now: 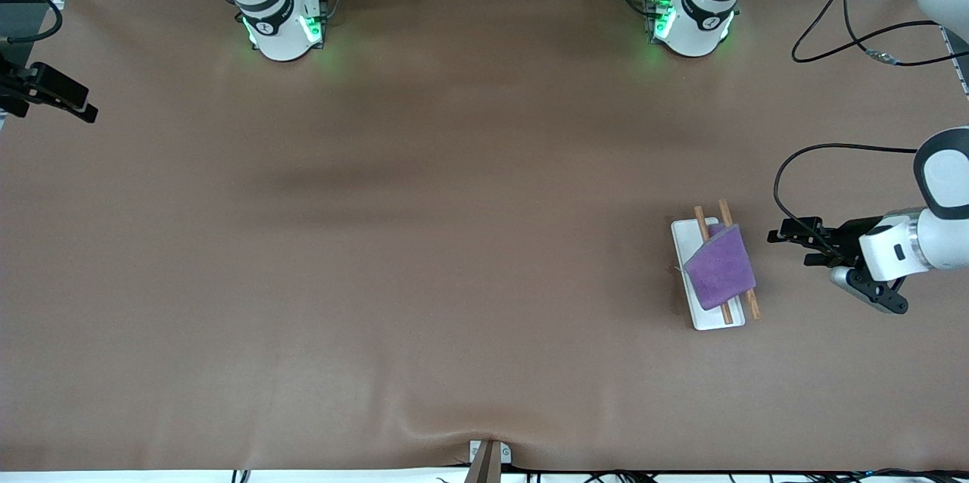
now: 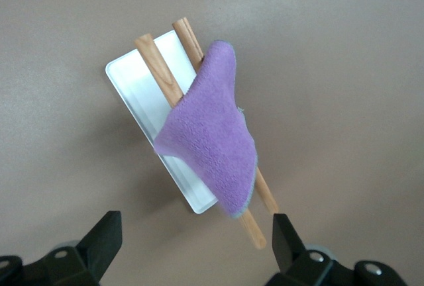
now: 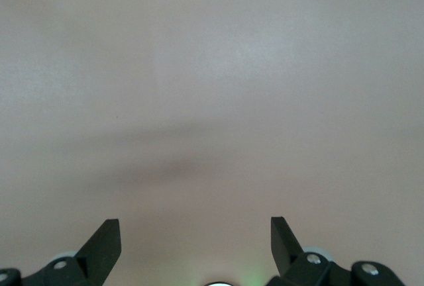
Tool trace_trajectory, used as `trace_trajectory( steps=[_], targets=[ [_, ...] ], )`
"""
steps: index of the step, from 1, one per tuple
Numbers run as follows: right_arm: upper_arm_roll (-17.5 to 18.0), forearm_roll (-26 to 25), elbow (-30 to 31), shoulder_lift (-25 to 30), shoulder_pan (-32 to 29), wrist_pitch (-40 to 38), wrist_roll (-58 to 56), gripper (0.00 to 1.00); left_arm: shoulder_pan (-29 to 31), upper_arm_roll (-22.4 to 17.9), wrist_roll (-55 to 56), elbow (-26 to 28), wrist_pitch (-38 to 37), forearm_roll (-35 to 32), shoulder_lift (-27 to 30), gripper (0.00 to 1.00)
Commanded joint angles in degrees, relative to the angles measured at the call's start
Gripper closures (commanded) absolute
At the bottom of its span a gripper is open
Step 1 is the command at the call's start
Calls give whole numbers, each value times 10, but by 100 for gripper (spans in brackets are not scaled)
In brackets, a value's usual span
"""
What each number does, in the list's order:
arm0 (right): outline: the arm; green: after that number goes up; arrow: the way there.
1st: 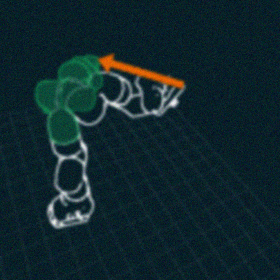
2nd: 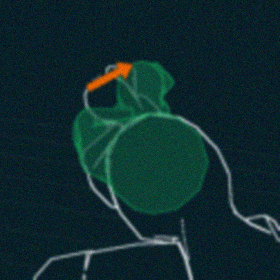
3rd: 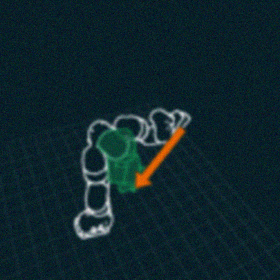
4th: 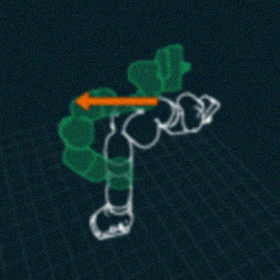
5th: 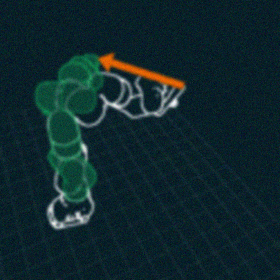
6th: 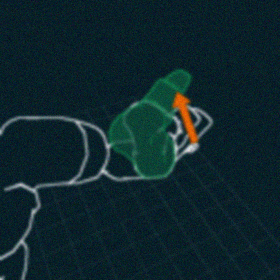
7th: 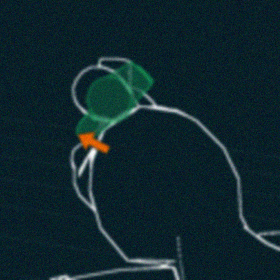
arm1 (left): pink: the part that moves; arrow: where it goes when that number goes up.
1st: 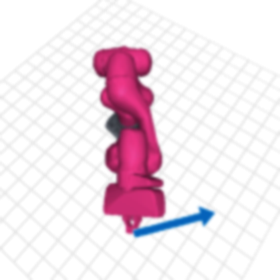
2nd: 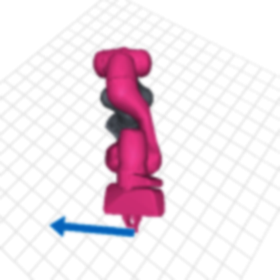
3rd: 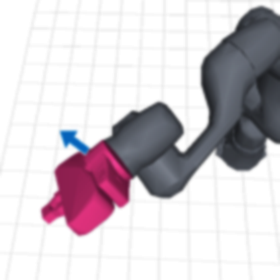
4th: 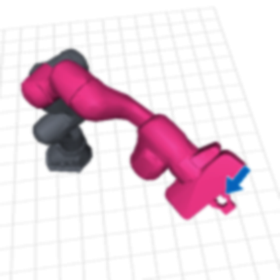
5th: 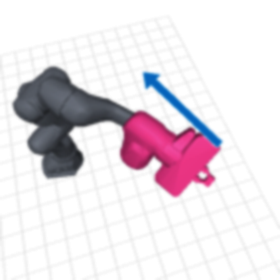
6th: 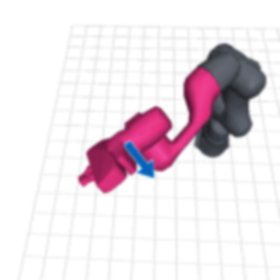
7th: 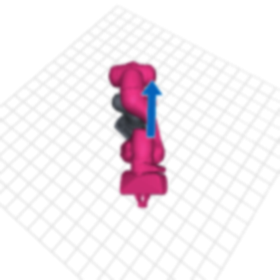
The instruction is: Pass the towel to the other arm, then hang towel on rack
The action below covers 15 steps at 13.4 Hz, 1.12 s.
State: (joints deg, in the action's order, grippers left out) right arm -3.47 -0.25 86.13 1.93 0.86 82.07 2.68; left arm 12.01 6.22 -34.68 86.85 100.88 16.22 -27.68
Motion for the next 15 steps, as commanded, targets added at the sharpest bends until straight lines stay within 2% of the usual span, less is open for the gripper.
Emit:
trace_trajectory(
  steps=[1,5,11,15],
  targets=[
    [1,-1,4,10,2,-2,-5,0,1,1,26,2,-24,4,20,0],
    [-1,-1,4,7,-3,-3,-3,0,-11,12,165,-4,-66,-3,69,0],
    [0,0,5,0,7,-5,-2,0,-11,55,344,-8,-83,-87,149,0],
    [0,0,4,-2,6,-4,-1,0,-10,61,432,-7,-95,-108,184,0]
  ],
)
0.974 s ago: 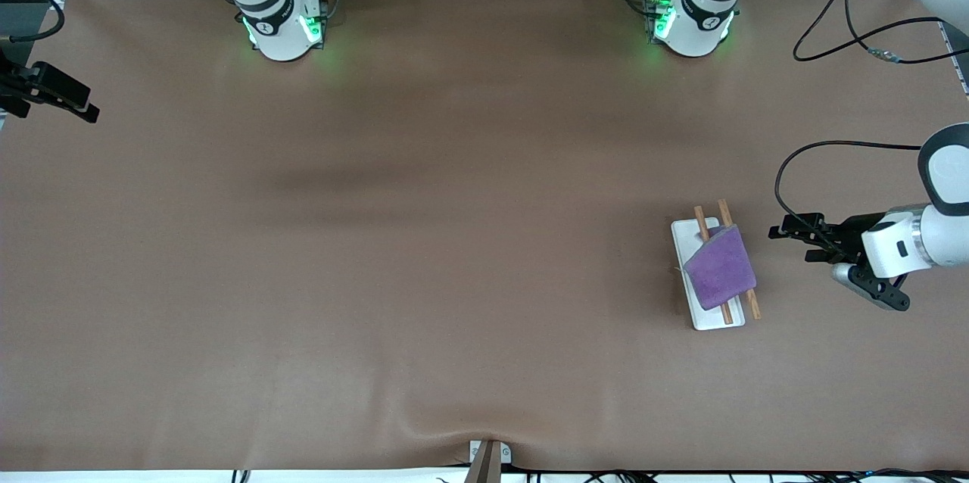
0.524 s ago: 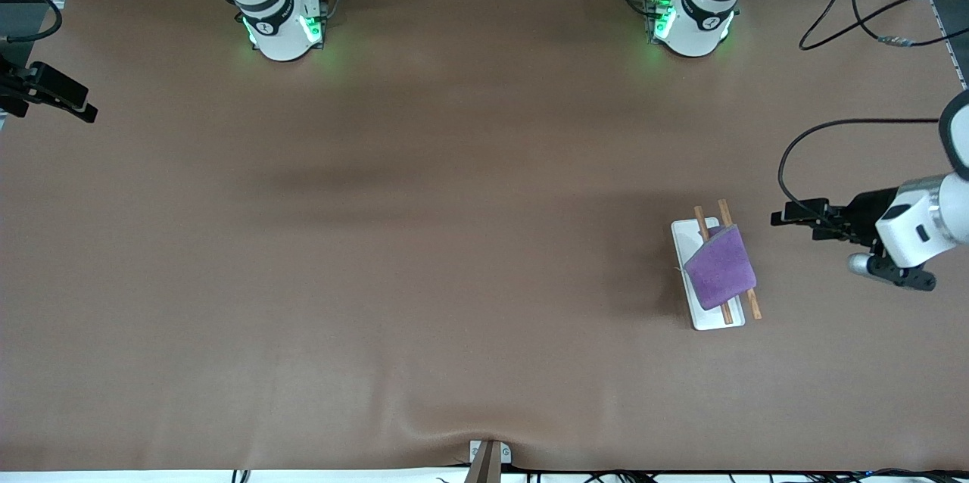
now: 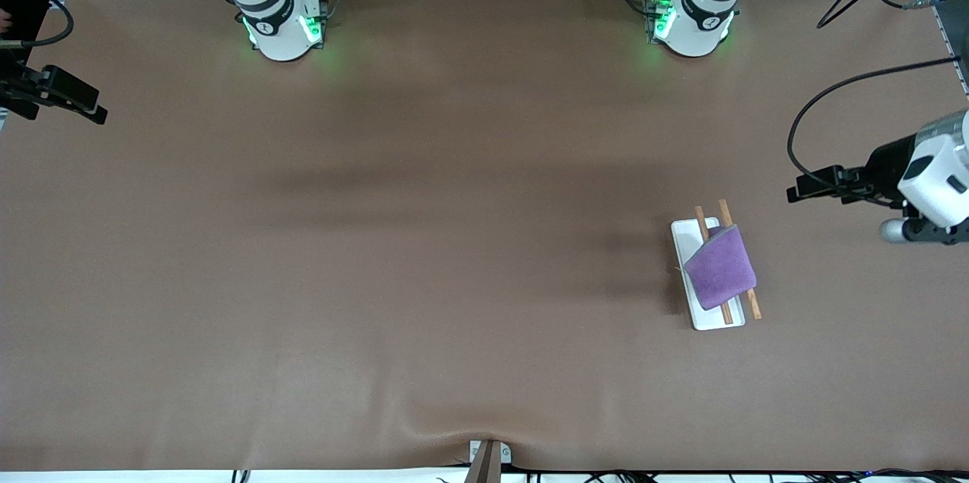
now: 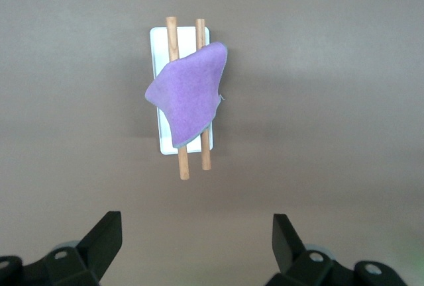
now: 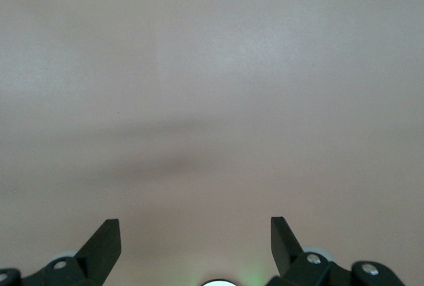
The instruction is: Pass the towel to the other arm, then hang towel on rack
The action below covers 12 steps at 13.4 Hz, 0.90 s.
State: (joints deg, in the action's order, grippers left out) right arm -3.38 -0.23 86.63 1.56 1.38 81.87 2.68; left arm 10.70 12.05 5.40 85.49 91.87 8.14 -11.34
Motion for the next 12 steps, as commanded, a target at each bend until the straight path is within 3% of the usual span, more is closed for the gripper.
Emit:
trace_trajectory(
  steps=[1,8,12],
  targets=[
    [-1,0,-1,2,2,-2,-1,0,3,3,33,6,-5,-43,29,0],
    [-1,0,-1,1,2,-1,0,0,-5,21,37,25,-9,-52,98,0],
    [-1,1,-1,1,2,0,0,0,-90,-63,36,65,-20,-70,138,0]
  ],
)
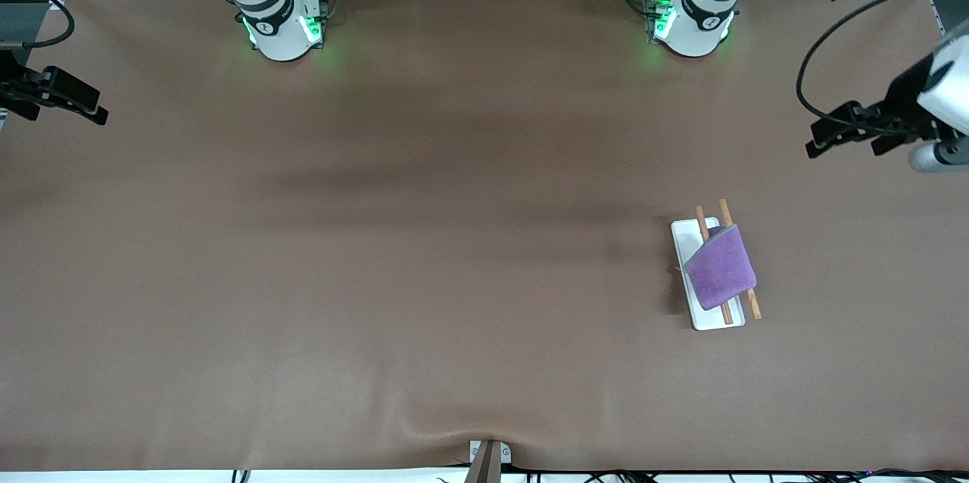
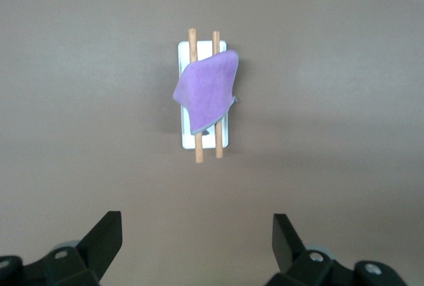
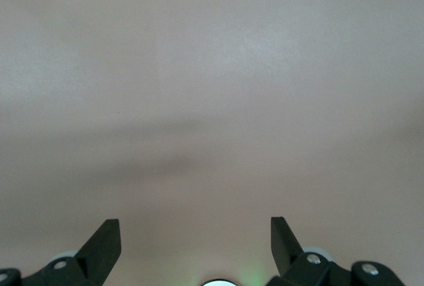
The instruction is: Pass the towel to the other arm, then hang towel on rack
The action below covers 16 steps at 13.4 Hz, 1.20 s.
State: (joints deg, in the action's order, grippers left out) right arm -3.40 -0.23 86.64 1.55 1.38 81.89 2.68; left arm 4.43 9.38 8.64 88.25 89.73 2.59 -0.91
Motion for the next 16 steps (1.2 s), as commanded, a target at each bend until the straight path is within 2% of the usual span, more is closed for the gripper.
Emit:
trace_trajectory(
  steps=[1,6,10,13,16],
  targets=[
    [-1,1,-1,1,2,1,0,0,-28,-37,4,39,1,-15,36,0],
    [-1,1,-1,1,1,1,0,0,-29,-42,4,51,-9,-15,55,0],
    [0,2,-2,-2,1,1,0,0,-29,-45,0,23,-22,-17,42,0],
    [0,2,-1,-3,2,3,2,0,-29,-45,2,22,-47,-18,42,0],
    [-2,19,-2,-2,-3,2,4,0,-29,-43,-1,20,-64,-50,46,0]
  ],
)
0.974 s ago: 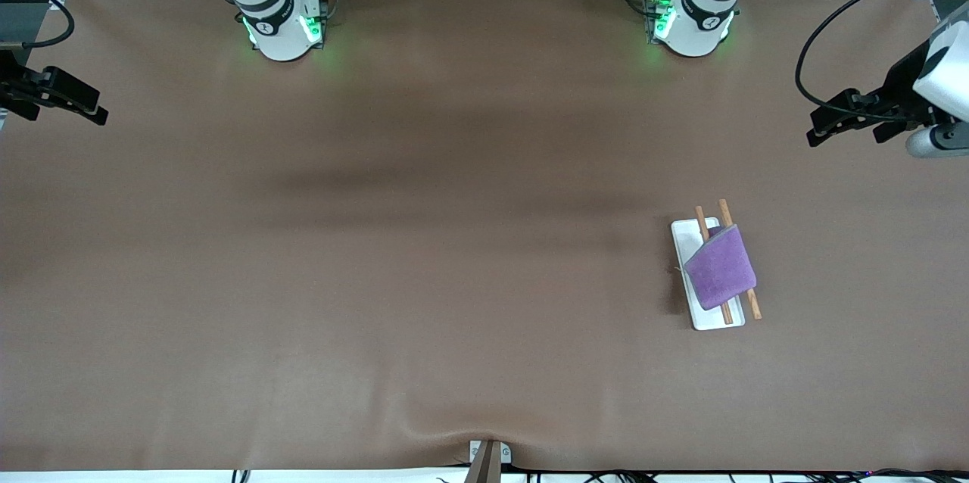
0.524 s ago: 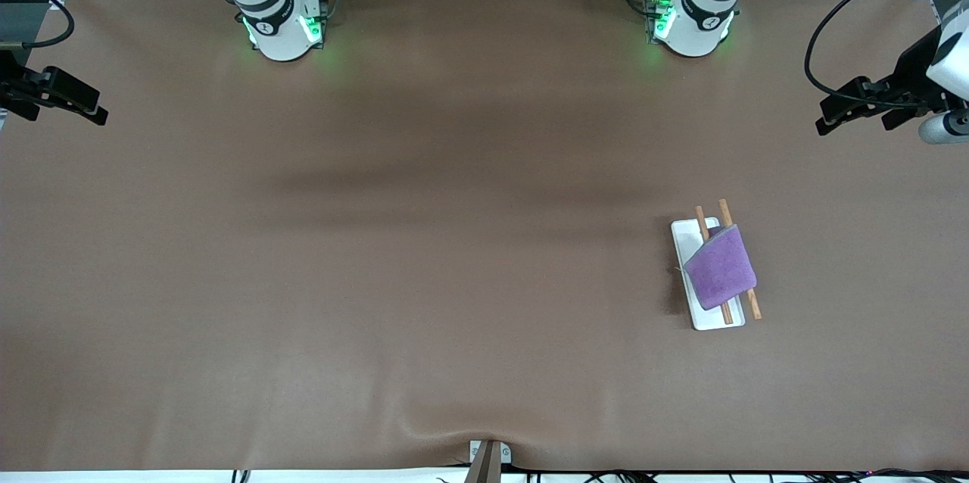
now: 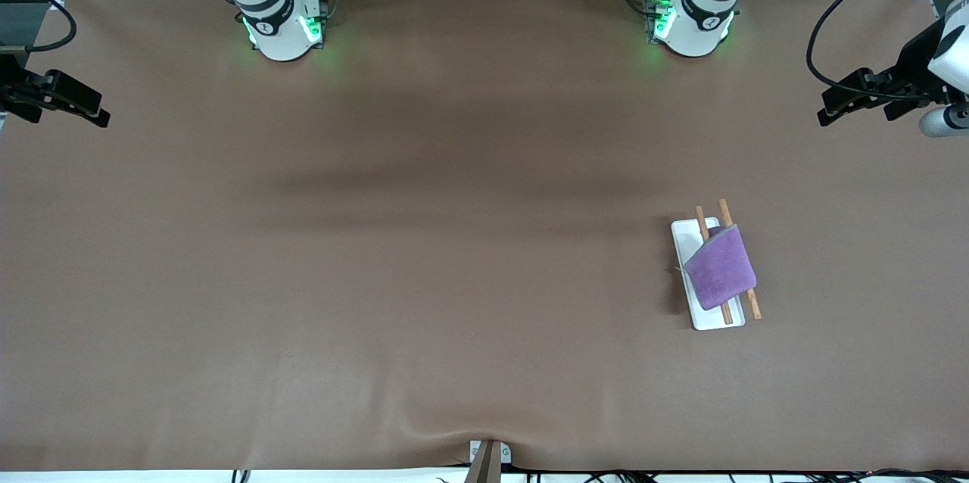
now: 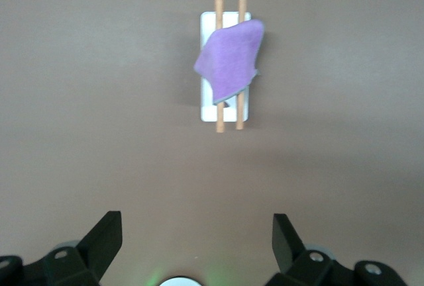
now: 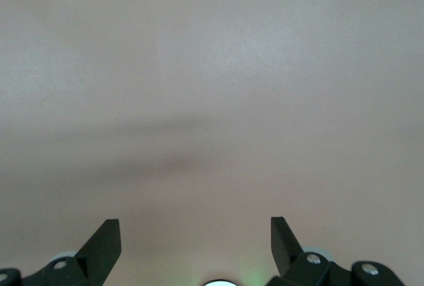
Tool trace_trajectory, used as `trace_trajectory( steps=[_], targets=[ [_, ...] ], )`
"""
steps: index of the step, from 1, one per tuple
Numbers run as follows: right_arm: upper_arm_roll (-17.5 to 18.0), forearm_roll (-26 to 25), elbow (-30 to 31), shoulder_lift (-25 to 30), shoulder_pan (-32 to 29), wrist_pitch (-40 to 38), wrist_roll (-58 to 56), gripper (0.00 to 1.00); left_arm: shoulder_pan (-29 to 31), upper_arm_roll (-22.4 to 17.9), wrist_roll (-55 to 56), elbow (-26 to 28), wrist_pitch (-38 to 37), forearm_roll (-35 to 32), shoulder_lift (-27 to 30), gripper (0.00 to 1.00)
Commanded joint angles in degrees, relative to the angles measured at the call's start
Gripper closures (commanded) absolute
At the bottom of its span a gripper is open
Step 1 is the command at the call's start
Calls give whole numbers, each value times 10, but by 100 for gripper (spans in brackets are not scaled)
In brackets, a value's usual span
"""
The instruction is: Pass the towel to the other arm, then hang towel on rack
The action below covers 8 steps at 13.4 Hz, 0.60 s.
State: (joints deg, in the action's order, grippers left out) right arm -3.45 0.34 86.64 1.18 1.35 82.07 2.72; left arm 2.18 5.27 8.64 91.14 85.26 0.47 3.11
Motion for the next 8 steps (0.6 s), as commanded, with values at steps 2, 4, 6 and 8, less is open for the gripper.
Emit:
trace_trajectory(
  steps=[2,4,6,8],
  targets=[
    [-2,13,-2,1,-2,-1,4,0,-5,-3,-5,-9,-25,-30,8,0],
    [-2,13,-2,1,-3,-2,4,0,-5,-4,-7,-11,-25,-31,8,0],
    [-2,12,-2,1,-2,-3,0,0,-6,-4,-7,-15,-25,-31,7,0],
    [-2,10,-2,1,0,-5,-3,0,-13,-5,-5,-15,-28,-30,7,0]
  ],
)
